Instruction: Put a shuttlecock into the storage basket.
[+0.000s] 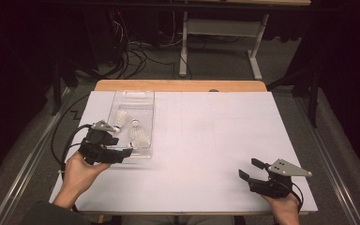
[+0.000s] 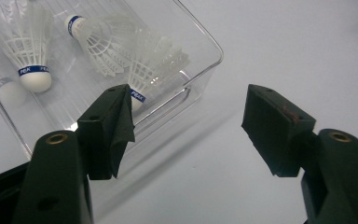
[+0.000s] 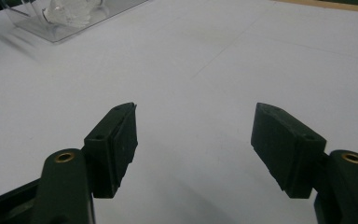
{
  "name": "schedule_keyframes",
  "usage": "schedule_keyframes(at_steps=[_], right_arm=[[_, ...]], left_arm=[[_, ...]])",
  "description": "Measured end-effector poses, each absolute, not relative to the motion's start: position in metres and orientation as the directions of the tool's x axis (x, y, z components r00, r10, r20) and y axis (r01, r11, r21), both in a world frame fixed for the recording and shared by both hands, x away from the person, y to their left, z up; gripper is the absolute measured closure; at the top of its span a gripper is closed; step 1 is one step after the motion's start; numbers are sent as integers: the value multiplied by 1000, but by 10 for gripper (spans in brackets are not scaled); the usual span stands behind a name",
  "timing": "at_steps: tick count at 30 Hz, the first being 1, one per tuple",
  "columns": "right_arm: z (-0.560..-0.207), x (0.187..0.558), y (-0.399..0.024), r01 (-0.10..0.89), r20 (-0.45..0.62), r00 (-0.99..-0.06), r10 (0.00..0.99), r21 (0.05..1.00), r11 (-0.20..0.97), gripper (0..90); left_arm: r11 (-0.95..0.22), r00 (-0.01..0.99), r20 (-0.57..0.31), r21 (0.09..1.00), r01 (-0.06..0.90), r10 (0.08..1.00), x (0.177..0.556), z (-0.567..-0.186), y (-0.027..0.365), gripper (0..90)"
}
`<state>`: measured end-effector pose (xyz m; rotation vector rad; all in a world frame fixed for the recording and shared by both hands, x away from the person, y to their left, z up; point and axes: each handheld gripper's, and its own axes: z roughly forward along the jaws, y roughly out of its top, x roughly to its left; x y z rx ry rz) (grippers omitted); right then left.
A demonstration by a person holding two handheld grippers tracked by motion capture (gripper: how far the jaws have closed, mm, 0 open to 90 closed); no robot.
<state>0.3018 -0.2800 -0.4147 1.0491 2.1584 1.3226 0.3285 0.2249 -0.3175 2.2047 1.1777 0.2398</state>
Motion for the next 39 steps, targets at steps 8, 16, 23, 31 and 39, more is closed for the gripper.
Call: schedule_keyframes(at_steps=[8, 16, 23, 31, 39], right_arm=[[-415, 302, -280, 391, 48, -639, 768, 880, 271, 320], [-415, 302, -280, 391, 47, -640, 767, 879, 272, 320], [-415, 302, -280, 391, 46, -640, 767, 879, 273, 320], [-415, 302, -280, 391, 46, -640, 767, 879, 273, 320], [-415, 302, -280, 390, 46, -640, 767, 879, 273, 320]], left_arm=[[-405, 591, -136, 607, 684, 795, 325, -321, 224, 339], [-392, 598, -162, 617, 682, 785, 320, -323, 225, 340], [-396, 608, -161, 624, 673, 778, 315, -326, 223, 341], [-383, 605, -172, 634, 672, 777, 310, -330, 225, 337], [-366, 610, -193, 649, 667, 769, 305, -337, 225, 335]])
